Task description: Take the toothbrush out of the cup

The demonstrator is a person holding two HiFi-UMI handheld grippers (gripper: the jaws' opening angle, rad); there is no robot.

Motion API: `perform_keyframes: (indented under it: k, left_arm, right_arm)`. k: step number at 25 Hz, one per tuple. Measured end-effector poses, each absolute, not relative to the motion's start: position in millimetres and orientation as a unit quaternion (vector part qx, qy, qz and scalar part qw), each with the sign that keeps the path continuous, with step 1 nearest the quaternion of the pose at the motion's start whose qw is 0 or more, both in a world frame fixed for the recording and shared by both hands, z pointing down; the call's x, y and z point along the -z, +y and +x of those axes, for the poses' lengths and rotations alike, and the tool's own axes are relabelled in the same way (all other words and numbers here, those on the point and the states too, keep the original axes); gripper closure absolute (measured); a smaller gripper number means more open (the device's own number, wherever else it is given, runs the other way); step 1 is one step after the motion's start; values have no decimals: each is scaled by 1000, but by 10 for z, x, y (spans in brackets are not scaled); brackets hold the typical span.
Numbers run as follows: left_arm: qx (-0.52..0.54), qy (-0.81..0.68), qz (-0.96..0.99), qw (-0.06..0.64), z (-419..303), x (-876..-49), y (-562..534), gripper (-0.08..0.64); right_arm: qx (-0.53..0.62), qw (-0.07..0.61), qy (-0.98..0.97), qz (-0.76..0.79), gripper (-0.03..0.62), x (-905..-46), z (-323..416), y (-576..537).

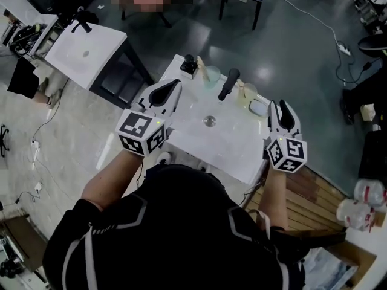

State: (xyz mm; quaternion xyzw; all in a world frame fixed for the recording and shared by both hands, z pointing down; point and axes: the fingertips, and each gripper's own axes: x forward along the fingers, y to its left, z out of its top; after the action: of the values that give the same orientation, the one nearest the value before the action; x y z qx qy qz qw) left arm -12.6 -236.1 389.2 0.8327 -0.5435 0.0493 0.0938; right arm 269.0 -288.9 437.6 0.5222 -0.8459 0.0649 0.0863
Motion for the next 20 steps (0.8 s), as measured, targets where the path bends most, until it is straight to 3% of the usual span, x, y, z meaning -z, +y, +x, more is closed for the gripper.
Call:
perform_keyframes:
  k: [8, 12, 20]
  left_arm:
    - [-57, -575, 809, 113, -131, -4078, -2288, 557]
    - [-41, -595, 791, 136, -175, -4151, -2213, 557]
    - [-56, -624, 766, 144, -281, -4274, -1981, 557]
  right_arm:
    - [-72, 102, -873, 472, 412, -4851, 2587, -3105]
    - [-75, 112, -890, 436, 349, -5114, 2435, -3165]
    - [-47, 159, -903, 396, 337, -5610, 2142, -3289]
